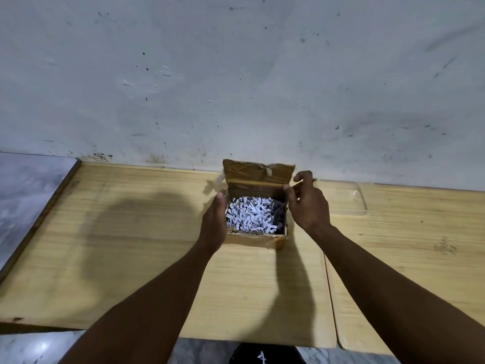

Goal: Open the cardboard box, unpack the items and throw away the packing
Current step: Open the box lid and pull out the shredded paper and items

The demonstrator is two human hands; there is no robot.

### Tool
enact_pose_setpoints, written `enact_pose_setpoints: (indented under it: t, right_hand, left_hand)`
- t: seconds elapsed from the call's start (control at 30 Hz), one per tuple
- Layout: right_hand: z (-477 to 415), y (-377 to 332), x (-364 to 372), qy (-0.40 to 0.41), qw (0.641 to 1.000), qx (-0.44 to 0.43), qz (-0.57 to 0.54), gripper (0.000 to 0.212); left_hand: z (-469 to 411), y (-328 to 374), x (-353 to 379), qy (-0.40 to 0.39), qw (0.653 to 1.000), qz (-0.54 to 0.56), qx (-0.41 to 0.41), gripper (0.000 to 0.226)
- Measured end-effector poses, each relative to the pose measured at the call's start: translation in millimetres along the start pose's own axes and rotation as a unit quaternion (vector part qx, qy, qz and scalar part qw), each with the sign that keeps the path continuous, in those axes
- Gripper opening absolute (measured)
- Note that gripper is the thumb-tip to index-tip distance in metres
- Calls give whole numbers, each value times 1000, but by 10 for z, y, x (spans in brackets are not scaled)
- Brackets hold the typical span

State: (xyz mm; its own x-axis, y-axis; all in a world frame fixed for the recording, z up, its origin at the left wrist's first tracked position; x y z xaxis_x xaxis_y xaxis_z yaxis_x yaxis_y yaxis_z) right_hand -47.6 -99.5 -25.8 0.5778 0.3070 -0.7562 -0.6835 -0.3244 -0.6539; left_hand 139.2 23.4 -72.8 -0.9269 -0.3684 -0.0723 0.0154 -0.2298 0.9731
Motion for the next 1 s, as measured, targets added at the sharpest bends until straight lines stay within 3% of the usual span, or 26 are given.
enact_pose_setpoints:
  t: [0.07,0.13,0.27,0.37,0.6,0.87,0.93,1.0]
  right_hand:
    - [-14,24,80,26,1000,2,-6,8]
    - [17,23,150,32,999,13,-34,11]
    - [117,117,363,-56,993,3,-100,62]
    - [45,203,425,-75,994,-9,-84,76]
    - [-295,269,338,-84,991,-36,-103,77]
    - [-305,267,308,-84,991,-26,-98,77]
    - [-287,234,259,-13,1000,-25,5,67]
    - [-276,108,204,96,986,-103,90,44]
  left_hand:
    - [-39,13,11,-4,1000,-15,17,84]
    - [-76,35,40,-22,999,-30,36,81]
    - [-193,38,84,-25,998,-21,51,90]
    - [-285,34,129,-32,998,-15,47,96]
    - [-522,118,219,-30,998,-2,46,82]
    - [-587,71,206,-35,998,2,45,83]
    - [-574,86,210,-31,999,3,43,79]
    - [-562,104,202,-28,999,4,40,77]
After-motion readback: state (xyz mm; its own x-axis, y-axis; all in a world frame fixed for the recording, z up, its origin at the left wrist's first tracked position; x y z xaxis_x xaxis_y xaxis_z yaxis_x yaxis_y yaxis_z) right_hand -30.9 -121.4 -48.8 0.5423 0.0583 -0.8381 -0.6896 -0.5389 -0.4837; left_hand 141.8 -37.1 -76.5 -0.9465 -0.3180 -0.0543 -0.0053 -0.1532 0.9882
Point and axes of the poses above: each hand's wrist, its own z-axis away from the middle knuckle, its own x-axis out of the palm, y = z × x, the point moved 1 cm from there along -z, towards the middle knuckle, and after that the axes turned 10 degrees about -y, right-handed, at the moved point
